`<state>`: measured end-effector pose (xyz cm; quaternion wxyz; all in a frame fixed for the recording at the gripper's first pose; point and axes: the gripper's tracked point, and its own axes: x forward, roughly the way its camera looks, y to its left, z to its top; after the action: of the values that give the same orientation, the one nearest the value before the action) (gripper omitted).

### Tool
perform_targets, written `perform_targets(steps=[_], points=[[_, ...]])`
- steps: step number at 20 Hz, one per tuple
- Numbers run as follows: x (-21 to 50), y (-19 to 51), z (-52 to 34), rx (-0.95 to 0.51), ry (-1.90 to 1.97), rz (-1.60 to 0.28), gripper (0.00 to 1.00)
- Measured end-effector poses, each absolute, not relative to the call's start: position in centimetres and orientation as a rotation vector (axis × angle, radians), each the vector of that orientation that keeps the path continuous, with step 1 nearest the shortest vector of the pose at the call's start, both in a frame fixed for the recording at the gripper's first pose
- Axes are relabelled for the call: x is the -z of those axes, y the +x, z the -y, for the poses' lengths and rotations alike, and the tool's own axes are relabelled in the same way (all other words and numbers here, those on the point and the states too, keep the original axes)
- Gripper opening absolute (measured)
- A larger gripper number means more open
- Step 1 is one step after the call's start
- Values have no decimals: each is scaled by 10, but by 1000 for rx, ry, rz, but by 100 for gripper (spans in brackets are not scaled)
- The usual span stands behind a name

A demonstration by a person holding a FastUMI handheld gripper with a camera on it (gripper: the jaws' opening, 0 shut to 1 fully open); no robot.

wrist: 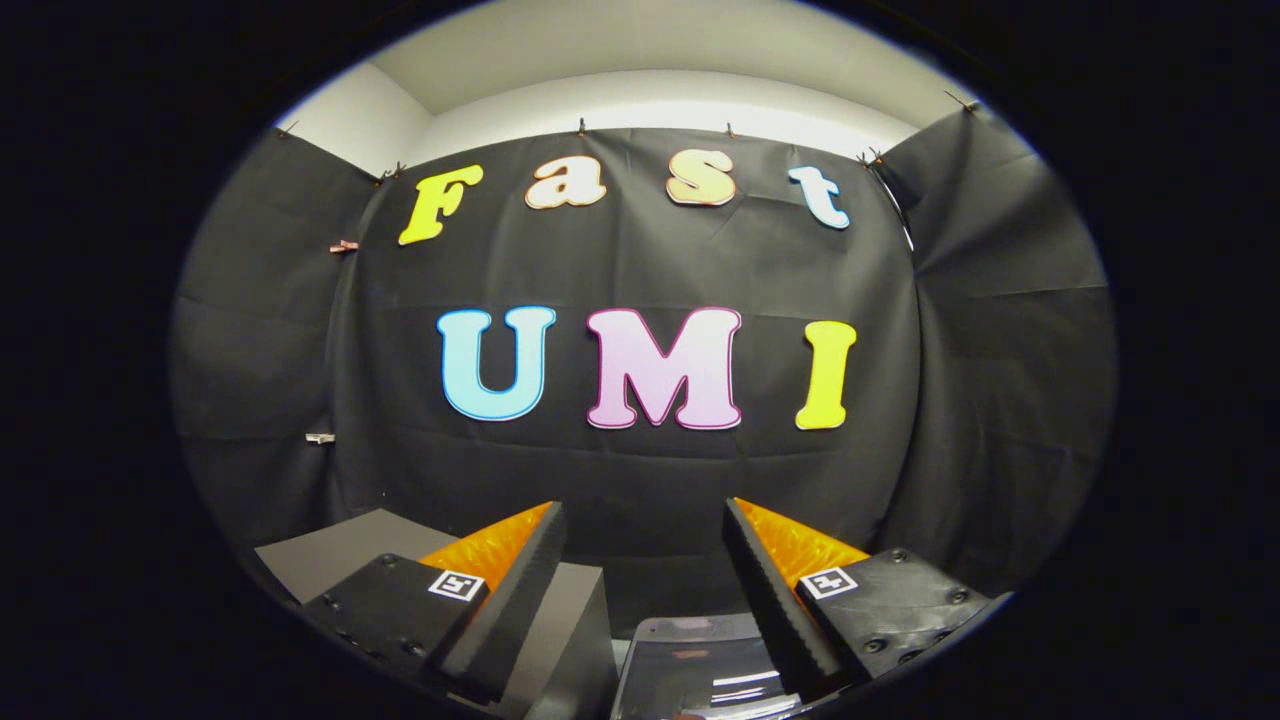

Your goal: Put the clothes into the washing machine and then close the washing machine lid.

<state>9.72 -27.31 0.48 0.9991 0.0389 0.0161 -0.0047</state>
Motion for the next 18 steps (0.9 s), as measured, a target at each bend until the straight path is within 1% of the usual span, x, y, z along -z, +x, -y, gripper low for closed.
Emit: perform_targets(steps=[3,5,7,18], points=[[-15,89,272,57,138,-17,98],[-20,90,283,122,89,14,98],[-18,88,290,149,72,17,98],[-3,95,292,120,156,-42,98]])
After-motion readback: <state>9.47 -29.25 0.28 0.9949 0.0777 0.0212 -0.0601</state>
